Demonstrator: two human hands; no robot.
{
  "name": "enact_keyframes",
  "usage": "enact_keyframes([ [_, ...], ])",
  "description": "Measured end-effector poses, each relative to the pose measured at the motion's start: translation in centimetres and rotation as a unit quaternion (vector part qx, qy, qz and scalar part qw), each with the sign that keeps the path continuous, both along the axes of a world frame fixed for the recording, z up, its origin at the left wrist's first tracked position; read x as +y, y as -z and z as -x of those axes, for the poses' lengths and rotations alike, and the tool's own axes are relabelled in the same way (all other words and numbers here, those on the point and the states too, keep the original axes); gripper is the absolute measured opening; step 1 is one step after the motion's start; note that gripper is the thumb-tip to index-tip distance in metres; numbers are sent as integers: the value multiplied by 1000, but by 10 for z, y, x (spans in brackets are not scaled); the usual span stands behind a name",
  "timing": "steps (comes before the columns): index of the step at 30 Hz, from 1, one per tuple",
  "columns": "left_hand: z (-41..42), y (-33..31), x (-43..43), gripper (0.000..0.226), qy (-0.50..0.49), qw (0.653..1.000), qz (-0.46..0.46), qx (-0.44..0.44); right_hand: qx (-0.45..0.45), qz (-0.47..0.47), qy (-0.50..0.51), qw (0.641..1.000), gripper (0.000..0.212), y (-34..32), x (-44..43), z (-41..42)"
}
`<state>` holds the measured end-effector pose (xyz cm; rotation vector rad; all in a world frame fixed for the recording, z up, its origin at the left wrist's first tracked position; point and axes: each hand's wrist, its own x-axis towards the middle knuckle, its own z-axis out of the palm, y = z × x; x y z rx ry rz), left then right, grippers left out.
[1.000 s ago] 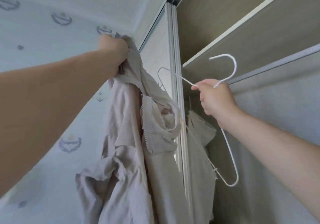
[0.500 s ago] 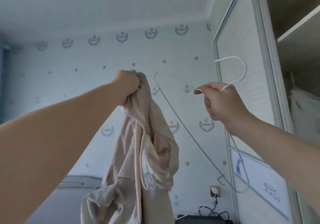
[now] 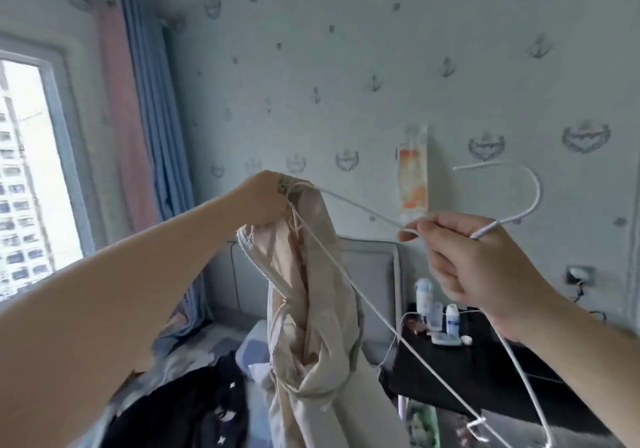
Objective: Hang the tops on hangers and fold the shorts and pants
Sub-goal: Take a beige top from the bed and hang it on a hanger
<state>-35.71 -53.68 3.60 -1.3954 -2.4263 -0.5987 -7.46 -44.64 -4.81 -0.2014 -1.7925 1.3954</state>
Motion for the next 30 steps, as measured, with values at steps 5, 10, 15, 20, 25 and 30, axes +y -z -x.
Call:
enact_keyframes([
  [5,35,59,-79,26,-16,995,-38,-90,-15,50,-37,998,35,76,-67,44],
  [10,28,101,-144,24,-1,978,-76,-195,-35,37,-50,997,33,128,-119,88],
  [15,9,126,-197,18,0,970,-76,-229,-85,30,-47,995,34,169,-167,138],
  [20,-7,171,-242,23,32,946,-76,-313,-131,52,-82,987,24,201,-216,175],
  [25,-14,210,-277,14,5,931,-75,-356,-57,70,-94,991,22,234,-260,178],
  [30,-21,233,-292,15,36,962,10,-272,-54,67,-114,990,18,247,-265,178],
])
